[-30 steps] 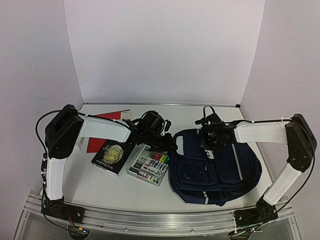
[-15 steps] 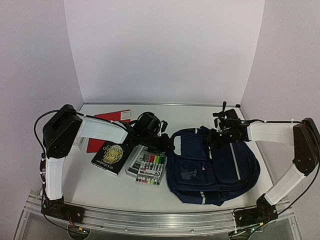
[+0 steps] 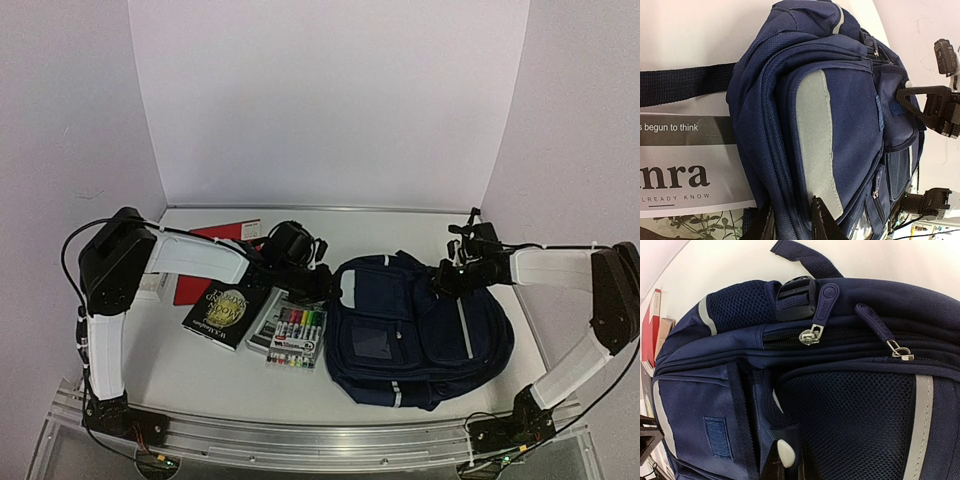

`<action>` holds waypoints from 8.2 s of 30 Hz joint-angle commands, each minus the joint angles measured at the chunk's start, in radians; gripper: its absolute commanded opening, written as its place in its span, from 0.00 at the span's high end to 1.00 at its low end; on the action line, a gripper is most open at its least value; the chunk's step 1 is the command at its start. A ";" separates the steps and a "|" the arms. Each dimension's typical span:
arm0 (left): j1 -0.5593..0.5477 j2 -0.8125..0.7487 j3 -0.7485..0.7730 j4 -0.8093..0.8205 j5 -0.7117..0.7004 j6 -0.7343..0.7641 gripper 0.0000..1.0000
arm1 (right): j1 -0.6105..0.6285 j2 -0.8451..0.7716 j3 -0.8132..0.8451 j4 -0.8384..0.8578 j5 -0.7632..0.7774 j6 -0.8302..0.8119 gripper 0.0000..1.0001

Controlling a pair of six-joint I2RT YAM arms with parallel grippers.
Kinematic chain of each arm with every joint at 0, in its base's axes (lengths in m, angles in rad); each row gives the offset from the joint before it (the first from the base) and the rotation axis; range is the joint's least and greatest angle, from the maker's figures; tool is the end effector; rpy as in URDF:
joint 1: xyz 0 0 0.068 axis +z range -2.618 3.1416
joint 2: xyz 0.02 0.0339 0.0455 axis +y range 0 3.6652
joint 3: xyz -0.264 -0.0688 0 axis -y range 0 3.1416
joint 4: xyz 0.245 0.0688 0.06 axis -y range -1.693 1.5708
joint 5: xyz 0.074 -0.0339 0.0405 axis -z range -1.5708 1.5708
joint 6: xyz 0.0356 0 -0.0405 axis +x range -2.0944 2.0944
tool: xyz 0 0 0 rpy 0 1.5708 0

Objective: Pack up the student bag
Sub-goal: Unzip the student bag at the center of the board, then pick up the personal item from the center of the board, then place the personal item in the student bag.

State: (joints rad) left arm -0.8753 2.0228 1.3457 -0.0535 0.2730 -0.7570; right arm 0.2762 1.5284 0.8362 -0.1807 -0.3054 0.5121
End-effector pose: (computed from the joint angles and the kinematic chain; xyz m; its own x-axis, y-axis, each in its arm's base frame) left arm 0.2774 -0.3474 0.1720 -0.9069 0.0545 -0.4178 0.3373 0.6883 -0.6423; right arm 0.2906 0.0935 0.1844 -0.8611 0.2417 -0.4473 -0.0276 0.8563 0.5157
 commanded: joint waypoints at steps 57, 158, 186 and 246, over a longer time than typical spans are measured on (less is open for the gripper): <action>0.456 0.422 0.656 -0.532 0.214 0.513 0.60 | -0.018 -0.287 -0.040 -0.097 0.164 -0.020 0.13; 0.175 -0.523 -0.183 0.041 0.471 0.227 0.11 | 0.514 -0.248 0.136 0.437 -0.221 0.063 1.00; 0.159 -0.476 -0.257 0.582 0.814 -0.066 0.67 | 0.515 -0.303 0.064 0.660 -0.303 0.145 0.96; -0.213 0.266 0.706 -0.472 -0.317 0.182 0.32 | 0.129 -0.130 -0.004 -0.112 0.342 0.007 1.00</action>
State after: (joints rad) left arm -1.0649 2.1970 1.9166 -0.4185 0.0655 -0.6038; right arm 0.4289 1.3937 0.8700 -0.2788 0.0508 0.5457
